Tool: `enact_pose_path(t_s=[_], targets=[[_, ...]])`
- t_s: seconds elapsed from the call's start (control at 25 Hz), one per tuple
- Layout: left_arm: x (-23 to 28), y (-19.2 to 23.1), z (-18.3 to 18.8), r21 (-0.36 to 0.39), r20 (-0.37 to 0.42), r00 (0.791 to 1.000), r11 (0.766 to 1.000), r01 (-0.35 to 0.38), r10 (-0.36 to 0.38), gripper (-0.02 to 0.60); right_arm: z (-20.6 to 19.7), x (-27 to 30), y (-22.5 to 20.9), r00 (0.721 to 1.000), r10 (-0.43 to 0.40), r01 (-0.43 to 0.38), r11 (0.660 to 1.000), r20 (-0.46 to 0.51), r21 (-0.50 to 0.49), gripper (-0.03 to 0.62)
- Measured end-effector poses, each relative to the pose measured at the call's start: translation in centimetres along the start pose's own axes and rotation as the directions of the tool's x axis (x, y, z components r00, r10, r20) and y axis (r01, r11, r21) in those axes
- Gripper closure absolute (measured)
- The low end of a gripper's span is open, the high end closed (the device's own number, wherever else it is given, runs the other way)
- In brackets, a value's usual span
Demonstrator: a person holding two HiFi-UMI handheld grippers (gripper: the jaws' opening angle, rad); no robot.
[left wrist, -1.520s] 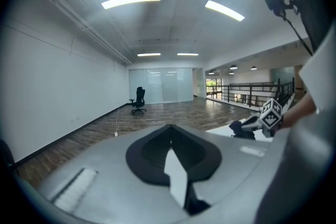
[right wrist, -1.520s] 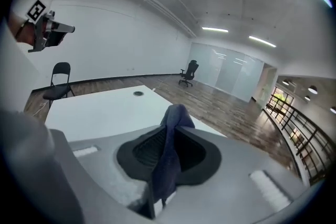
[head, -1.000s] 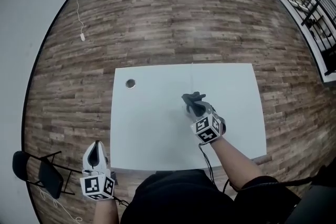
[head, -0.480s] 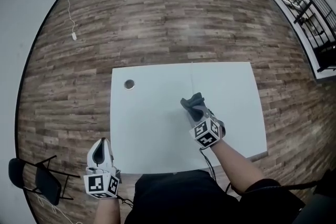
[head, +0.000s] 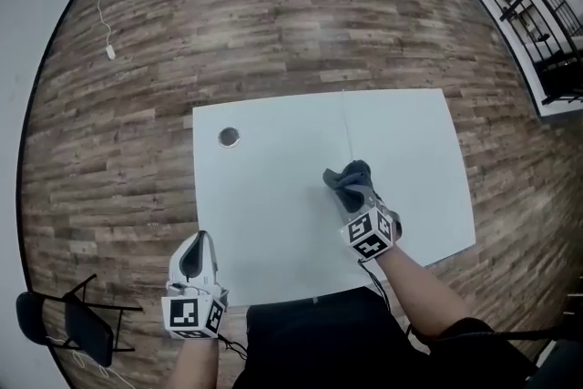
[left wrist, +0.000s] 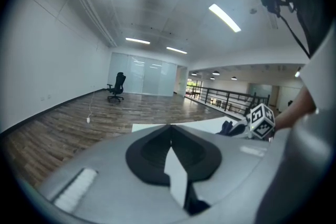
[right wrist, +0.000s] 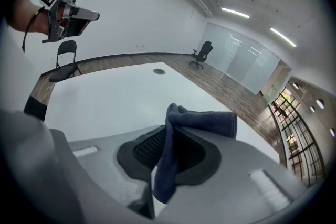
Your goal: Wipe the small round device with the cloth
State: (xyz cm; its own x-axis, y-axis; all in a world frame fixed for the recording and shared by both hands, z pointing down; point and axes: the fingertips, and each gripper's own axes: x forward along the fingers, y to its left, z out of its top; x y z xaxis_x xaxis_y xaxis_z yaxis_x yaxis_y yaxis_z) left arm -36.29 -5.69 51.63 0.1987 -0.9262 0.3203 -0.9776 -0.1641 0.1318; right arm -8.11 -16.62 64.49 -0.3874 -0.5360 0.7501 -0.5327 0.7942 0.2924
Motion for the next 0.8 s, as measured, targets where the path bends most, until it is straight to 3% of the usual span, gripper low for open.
enact_pose_path(t_s=[0.32,0.4,0.6,0.8], targets=[[0.0,1.9,-0.7,0.026,-0.059,0.998,0.999,0.038,-0.036,0.574,-5.1,1.9,1.1,0.994,0.024,0.0,0.974,-0.108,0.225,0.544],[0.4,1.8,-0.9,0.021,-0.068,0.997,0.999,0.043,-0.042,0.574,-5.1,1.6,1.1,0.995,0.029,-0.005,0.967,-0.091,0.256,0.543],[2.6,-1.0,1.7,0.025,-0.004,0.995,0.995,0.1,-0.1,0.574,1.4,-5.0,-1.2,0.988,-0.044,0.036,0.998,0.146,0.061,0.543],[4.6,-3.3,5.0,0.058,0.07,0.991,0.992,0.114,-0.118,0.574,4.8,-9.1,-8.6,0.953,-0.189,0.183,0.982,0.236,0.046,0.543]])
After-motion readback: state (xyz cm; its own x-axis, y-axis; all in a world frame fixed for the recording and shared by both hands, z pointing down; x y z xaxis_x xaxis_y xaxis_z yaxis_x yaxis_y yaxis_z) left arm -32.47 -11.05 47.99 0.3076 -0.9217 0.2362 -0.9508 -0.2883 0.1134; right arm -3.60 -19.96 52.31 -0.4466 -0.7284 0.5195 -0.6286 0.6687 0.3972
